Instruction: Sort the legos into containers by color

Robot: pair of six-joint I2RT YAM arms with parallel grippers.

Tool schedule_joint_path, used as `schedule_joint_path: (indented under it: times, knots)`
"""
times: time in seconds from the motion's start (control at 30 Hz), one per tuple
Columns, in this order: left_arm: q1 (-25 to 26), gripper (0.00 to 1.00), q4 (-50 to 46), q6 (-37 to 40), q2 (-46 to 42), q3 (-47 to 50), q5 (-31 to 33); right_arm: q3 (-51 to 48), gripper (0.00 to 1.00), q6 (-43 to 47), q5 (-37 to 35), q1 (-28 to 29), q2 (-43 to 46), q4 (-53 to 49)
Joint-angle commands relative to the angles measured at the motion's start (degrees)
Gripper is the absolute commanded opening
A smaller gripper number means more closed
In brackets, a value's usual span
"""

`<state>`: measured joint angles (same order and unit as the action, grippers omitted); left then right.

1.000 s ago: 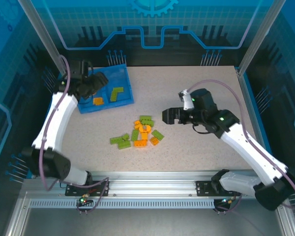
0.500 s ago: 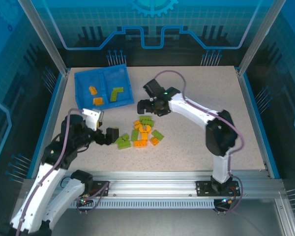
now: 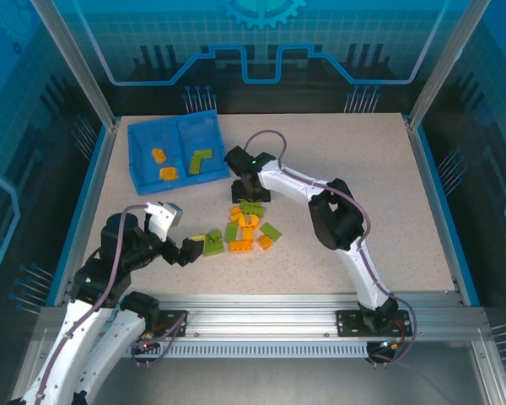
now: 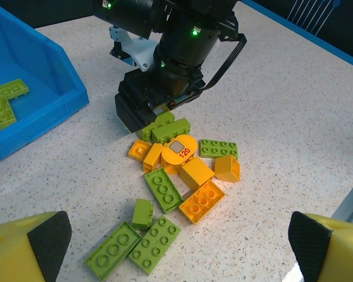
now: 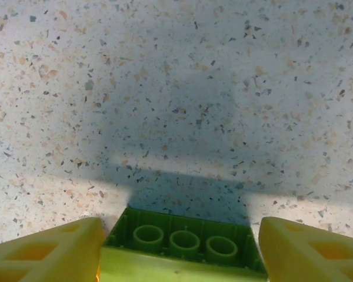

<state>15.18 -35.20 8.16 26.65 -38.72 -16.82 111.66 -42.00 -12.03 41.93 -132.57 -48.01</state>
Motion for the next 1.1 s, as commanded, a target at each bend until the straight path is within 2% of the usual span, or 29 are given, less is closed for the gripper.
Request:
schedule_joint_path:
  times: [0.0, 0.13, 0.27, 0.33, 0.4, 0.47, 0.57, 0.7, 0.73, 0.93, 1.07]
  knots:
    - [0.2, 0.99, 1.4, 2.7, -0.3, 0.7, -1.5, -0.8, 0.65, -1.2, -0.4, 0.7, -0.4, -1.1]
    - [0.2, 0.99, 1.1, 2.7, -0.3, 0.7, -1.6, -1.8, 0.61, -0.6, 1.1, 0.5, -0.4, 0.1]
    - [0.2, 0.99, 1.1, 2.9, -0.3, 0.8, -1.3, -0.1, 0.81, 0.7, 4.2, 0.3, -2.7, -0.2]
    - [0.2, 0.99, 1.0, 3.0, -0.3, 0.8, -1.0, 1.4, 0.83, 1.1, 4.5, 0.3, -3.9, -1.1]
    - [0.2, 0.99, 1.0, 3.1, -0.3, 0.8, -1.0, 2.0, 0.80, 1.2, 4.2, 0.3, -4.7, -1.2]
    - [0.2, 0.99, 0.8, 3.1, -0.2, 0.8, -0.8, 1.7, 0.70, 1.1, 2.7, 0.2, -4.6, -0.7]
    - [0.2, 0.99, 0.8, 3.3, -0.4, 0.8, -0.7, 1.6, 0.62, 1.1, 1.1, 0.0, -4.1, -1.1]
    - [0.2, 0.99, 1.2, 3.7, -0.9, 1.0, -1.7, 0.1, 0.54, 2.5, 1.0, 0.3, -1.0, -0.4]
    - [0.2, 0.99, 1.3, 4.1, -1.1, 0.9, -2.5, -1.1, 0.53, 3.2, 0.8, 0.6, 2.3, 0.8]
    - [0.1, 0.99, 2.0, 5.4, -4.0, 1.4, -4.9, -10.8, 0.51, 10.8, 1.7, 3.7, 17.4, 12.8]
    - [0.1, 0.99, 3.2, 5.6, -7.8, 2.7, -4.6, -10.7, 0.51, 16.4, 4.1, 6.3, 20.6, 18.7]
